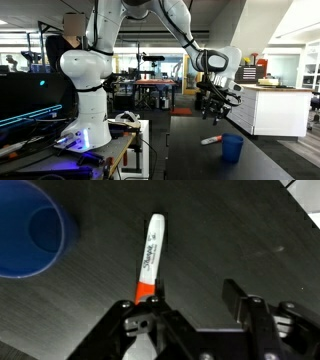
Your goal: Remove the marker from the cup.
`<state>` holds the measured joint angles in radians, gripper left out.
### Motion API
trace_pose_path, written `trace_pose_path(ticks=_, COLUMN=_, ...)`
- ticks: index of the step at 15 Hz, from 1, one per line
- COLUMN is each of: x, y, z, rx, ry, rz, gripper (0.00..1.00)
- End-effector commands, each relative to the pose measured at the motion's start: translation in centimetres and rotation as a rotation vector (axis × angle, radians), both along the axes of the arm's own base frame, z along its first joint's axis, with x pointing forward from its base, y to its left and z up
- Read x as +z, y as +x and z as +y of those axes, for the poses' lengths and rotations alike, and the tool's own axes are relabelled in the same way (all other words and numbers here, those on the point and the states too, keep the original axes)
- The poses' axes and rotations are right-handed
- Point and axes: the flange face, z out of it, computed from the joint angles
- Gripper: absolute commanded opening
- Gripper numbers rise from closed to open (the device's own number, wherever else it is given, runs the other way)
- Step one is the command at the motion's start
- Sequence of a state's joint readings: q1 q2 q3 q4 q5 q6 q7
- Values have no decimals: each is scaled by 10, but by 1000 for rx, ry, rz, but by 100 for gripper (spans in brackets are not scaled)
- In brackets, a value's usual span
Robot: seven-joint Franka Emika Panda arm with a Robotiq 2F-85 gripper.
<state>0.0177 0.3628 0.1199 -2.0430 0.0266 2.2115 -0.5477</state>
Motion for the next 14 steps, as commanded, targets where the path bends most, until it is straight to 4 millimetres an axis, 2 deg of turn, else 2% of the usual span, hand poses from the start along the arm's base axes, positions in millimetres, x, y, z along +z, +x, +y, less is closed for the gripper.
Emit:
trace_pose_path(ticks=1, x=6, y=-1, z=-1, rx=-23, ry=1, rz=-1, gripper=92)
trace_pose_path(ticks=2, x=9, y=-1, z=-2, rx=-25, ry=2, rz=-7, gripper=99)
trace_pose_path(ticks=11, x=41, y=5, z=-5, rx=-33, ry=22, rz=-92, gripper=100)
trace_pose_path(ticks=12, x=26, y=9, z=-3, rx=-15, ry=10, rz=-59, gripper=100)
trace_pose_path(ticks=14, x=28, y=9, z=-2, rx=-15, ry=10, rz=-62, gripper=100)
